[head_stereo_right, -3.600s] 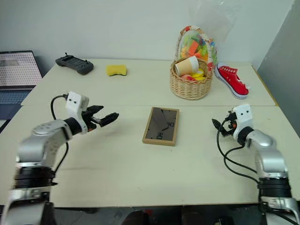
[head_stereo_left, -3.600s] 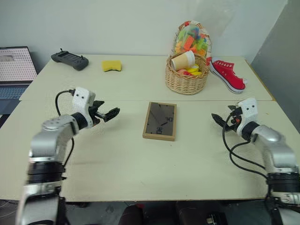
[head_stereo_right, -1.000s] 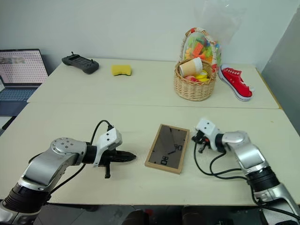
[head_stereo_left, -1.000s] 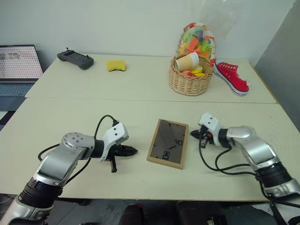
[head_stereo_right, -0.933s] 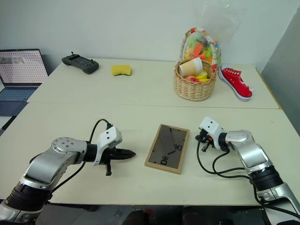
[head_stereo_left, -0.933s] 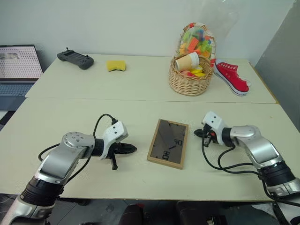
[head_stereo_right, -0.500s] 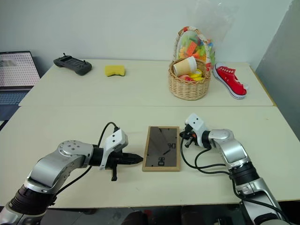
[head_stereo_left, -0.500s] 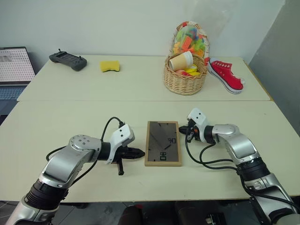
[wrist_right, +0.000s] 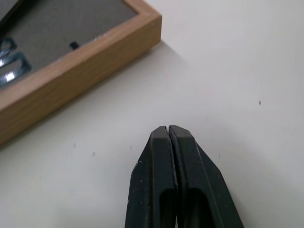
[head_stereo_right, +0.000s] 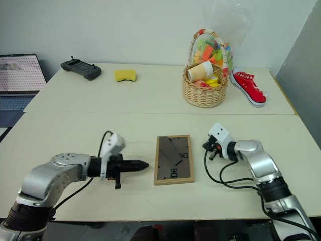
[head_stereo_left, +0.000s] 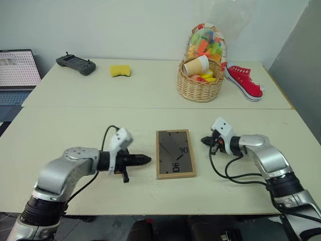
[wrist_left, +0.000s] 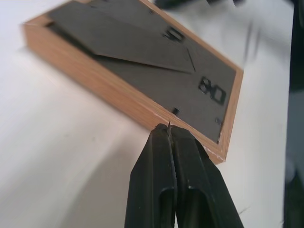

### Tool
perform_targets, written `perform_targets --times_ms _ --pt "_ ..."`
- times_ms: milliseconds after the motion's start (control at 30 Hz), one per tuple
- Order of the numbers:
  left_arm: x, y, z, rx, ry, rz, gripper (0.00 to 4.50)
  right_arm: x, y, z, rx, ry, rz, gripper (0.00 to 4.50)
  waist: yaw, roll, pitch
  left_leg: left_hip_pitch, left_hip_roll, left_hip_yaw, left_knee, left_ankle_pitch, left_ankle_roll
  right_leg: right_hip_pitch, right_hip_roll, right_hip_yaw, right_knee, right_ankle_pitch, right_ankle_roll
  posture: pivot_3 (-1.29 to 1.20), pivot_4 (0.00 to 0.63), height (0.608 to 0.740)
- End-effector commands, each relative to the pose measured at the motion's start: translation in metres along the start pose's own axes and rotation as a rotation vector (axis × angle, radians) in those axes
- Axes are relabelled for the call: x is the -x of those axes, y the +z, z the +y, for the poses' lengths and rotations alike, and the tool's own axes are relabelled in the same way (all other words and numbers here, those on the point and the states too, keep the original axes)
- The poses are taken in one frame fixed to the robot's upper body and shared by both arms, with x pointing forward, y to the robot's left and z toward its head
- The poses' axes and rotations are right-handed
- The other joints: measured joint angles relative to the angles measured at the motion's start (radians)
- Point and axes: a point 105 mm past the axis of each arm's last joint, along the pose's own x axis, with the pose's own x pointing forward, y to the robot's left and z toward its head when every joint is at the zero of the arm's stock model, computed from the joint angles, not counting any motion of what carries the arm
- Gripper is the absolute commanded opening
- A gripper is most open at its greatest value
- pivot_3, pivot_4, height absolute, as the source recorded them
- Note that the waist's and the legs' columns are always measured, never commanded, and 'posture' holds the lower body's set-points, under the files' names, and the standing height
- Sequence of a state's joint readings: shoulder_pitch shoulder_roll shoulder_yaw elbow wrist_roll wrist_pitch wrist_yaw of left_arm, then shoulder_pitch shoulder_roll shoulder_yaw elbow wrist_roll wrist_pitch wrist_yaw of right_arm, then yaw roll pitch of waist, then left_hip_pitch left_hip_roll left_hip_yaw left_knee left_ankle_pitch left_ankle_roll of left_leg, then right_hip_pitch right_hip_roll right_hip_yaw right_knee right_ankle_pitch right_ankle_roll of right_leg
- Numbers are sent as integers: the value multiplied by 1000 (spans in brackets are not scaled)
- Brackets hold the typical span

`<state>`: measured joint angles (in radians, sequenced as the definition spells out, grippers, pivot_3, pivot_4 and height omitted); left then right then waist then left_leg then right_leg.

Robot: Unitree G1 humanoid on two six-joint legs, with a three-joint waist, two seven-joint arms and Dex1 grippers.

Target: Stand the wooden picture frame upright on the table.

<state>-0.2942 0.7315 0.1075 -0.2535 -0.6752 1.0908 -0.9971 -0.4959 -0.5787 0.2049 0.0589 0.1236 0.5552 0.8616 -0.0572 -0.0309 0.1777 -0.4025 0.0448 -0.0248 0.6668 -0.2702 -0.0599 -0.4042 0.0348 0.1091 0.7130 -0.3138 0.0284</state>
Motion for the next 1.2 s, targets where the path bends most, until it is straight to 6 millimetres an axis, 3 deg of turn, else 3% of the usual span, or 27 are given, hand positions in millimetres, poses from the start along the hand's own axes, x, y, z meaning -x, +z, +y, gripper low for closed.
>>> perform_targets --times_ms 33,333,600,767,900,1033,1200 --pt "11 4 -5 243 -61 -33 845 0 7 13 42 46 -36 0 -1 0 0 0 0 0 0 0 0 0 0 0 0 0 0 0 150 740" --pt "11 -18 0 539 -58 4 2787 -11 20 41 22 88 -114 0 -1 0 0 0 1 -3 0 0 0 0 -1 -3 1 0 0 0 150 740" --pt "-18 -40 -5 601 -95 44 4455 -27 32 75 -5 137 -136 0 -1 0 0 0 1 -4 0 1 -2 0 -2 -4 2 0 -1 0 150 740" --pt "-41 -50 -12 611 -115 49 4455 -34 37 80 -15 122 -136 0 5 2 -2 1 2 -4 0 1 -2 1 -3 -4 2 -1 -1 0 150 740" --pt "-46 -43 -19 602 -156 13 4455 -33 37 78 -34 108 -127 0 20 3 -3 3 0 -5 0 1 -3 8 -4 -8 -2 -1 -1 0 150 740" --pt "-42 -44 -23 562 -161 25 3995 -31 31 75 -48 92 -108 0 22 3 -3 3 0 -6 0 1 -2 10 -4 -10 -4 -1 -1 0 150 740" --pt "-35 -42 -17 551 -143 19 3045 -28 30 68 -66 64 -111 0 21 3 -3 3 0 -7 -1 1 -3 10 -3 -10 -5 -1 -1 0 150 740"
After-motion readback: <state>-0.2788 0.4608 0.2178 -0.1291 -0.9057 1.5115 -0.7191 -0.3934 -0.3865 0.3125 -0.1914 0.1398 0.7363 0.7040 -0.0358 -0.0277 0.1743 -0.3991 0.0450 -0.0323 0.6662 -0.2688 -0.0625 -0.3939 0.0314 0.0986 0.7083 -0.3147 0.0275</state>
